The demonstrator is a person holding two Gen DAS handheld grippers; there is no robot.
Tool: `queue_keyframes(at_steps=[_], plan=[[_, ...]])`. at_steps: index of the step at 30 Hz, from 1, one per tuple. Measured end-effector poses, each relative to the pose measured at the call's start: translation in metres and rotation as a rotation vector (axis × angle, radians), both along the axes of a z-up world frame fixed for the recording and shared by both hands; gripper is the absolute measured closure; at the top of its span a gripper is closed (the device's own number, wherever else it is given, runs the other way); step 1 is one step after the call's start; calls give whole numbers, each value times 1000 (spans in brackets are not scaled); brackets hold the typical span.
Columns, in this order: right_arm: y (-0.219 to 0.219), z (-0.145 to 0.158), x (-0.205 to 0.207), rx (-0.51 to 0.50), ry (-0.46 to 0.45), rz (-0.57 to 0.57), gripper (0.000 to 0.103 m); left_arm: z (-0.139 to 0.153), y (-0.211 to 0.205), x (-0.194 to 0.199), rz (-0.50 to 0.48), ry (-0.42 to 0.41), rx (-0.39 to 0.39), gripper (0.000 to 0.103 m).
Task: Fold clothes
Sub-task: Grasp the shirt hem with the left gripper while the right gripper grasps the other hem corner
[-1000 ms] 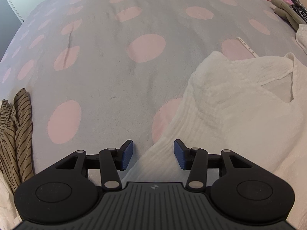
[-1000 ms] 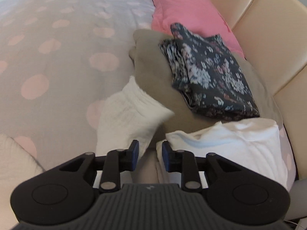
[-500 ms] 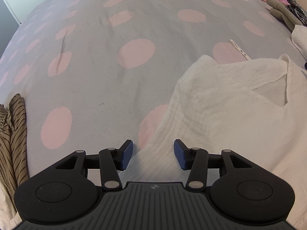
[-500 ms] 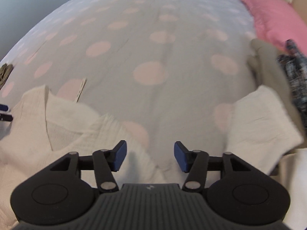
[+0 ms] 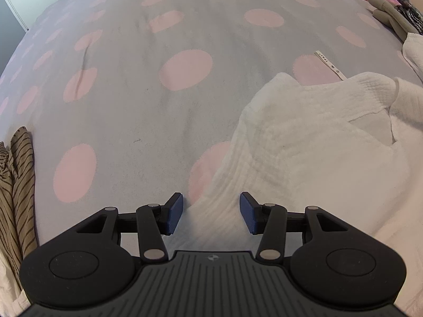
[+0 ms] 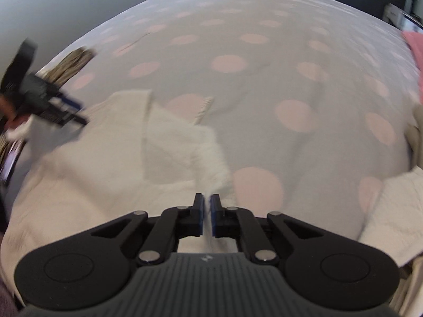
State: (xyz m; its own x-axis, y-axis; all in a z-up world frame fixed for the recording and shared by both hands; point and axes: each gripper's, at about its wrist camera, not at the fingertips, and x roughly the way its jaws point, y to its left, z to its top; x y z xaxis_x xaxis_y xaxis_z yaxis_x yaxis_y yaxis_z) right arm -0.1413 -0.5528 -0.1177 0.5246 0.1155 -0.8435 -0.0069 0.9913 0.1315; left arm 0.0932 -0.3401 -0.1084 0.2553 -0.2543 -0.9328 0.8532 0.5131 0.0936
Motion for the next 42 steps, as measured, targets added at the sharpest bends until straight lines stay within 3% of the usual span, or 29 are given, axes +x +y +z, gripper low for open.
queue_keyframes(at_steps=[7,10,12,18,22,24,28,29,31,33,36,41,42], plan=[[56,-37,-1,-59,149,226,96,2,0,-2,-7,-7,-3,58],[62,-37,-5,-90,161,276,89,3,1,-2,-5,-8,0,58],[58,-25,-8,-79,132,286,70,3,1,-1,-2,-9,2,58],[23,17,-8,-64,-4,156,67,9,2,-1,0,-14,-17,58],[-6,4,1,-75,22,19,67,10,5,1,2,-16,-37,53],[-10,-10,4,-92,60,15,66,7,7,2,-7,-10,-27,49],[-8,-33,3,-133,125,53,67,-5,10,4,-28,-42,25,46],[-7,-36,2,-138,134,65,70,-6,11,4,-30,-53,25,41],[-7,-35,0,-142,134,74,86,-6,12,4,-30,-56,11,41],[-10,-32,-1,-148,122,61,92,-8,9,0,-48,-49,-10,41],[-15,-26,-2,-164,104,29,97,-9,3,-9,-88,-41,-42,54],[-22,-17,-3,-190,74,-32,101,-5,0,-12,-68,-38,-66,100],[-23,-15,-4,-194,70,-44,101,-4,-1,-12,-64,-37,-71,101]])
